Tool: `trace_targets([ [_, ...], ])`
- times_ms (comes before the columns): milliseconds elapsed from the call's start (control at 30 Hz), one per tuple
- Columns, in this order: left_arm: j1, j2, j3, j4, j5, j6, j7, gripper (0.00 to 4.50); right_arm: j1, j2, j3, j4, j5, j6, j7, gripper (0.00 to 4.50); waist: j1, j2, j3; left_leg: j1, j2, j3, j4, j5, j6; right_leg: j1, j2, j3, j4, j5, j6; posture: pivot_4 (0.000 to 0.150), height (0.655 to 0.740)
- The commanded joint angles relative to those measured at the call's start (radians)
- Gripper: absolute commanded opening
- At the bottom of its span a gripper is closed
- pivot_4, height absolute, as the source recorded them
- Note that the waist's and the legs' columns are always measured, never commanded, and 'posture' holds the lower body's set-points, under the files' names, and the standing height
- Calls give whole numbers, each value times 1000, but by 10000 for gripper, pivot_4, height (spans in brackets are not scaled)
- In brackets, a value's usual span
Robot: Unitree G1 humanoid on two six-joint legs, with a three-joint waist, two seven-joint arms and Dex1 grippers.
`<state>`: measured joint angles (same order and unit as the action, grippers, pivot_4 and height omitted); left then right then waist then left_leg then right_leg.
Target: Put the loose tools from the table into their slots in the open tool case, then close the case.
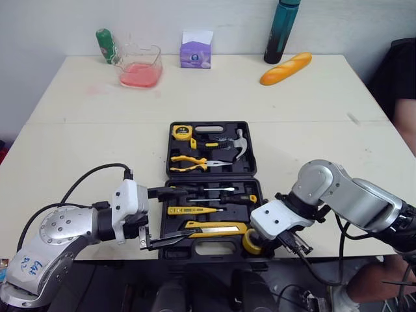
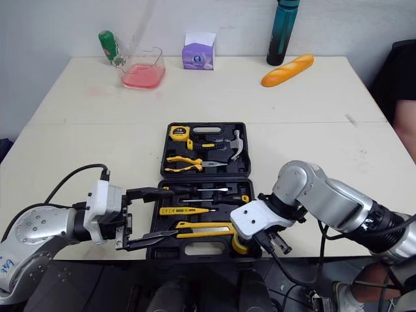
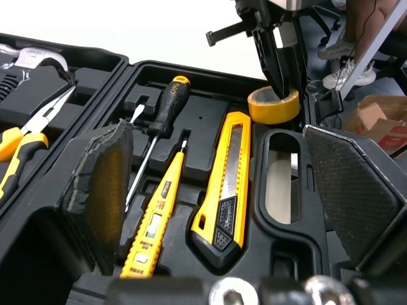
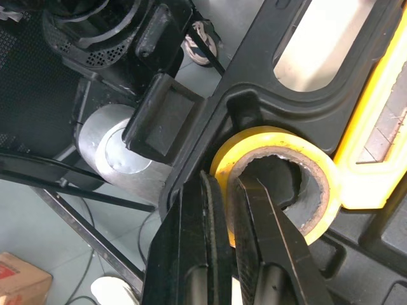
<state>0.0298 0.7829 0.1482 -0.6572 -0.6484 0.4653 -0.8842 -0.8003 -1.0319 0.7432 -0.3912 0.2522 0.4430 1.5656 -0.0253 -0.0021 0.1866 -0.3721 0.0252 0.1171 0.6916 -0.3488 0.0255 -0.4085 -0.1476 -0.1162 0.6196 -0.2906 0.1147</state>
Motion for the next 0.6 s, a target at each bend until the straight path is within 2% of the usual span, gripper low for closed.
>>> trace_targets([
  [33, 6, -1, 23, -34, -7, -15, 7, 45000, -5, -23, 52, 6, 13, -8, 49, 545, 0, 0, 0, 0, 0, 0, 0, 0, 0, 0, 0, 0, 0, 0, 0, 1500, 7400],
  [233, 21, 6, 32, -39, -11, -15, 7, 45000, -1, -28, 64, 7, 15, -8, 49, 545, 1, 0, 0, 0, 0, 0, 0, 0, 0, 0, 0, 0, -1, 0, 0, 1500, 7400],
  [533, 10, 7, 32, -23, -9, -23, -6, 45000, 40, 25, -6, 24, -2, -21, 49, 545, 0, -1, -1, 0, 1, 0, 0, -1, -1, 0, 0, 0, -1, 0, 0, 1500, 7400],
  [600, 8, 7, 31, -19, -8, -24, -8, 45000, 50, 33, -13, 26, -9, -29, 34, 9207, 0, -2, -1, 0, 2, 0, 0, -1, -1, 0, 0, 0, -1, 0, -1, 1500, 7400],
])
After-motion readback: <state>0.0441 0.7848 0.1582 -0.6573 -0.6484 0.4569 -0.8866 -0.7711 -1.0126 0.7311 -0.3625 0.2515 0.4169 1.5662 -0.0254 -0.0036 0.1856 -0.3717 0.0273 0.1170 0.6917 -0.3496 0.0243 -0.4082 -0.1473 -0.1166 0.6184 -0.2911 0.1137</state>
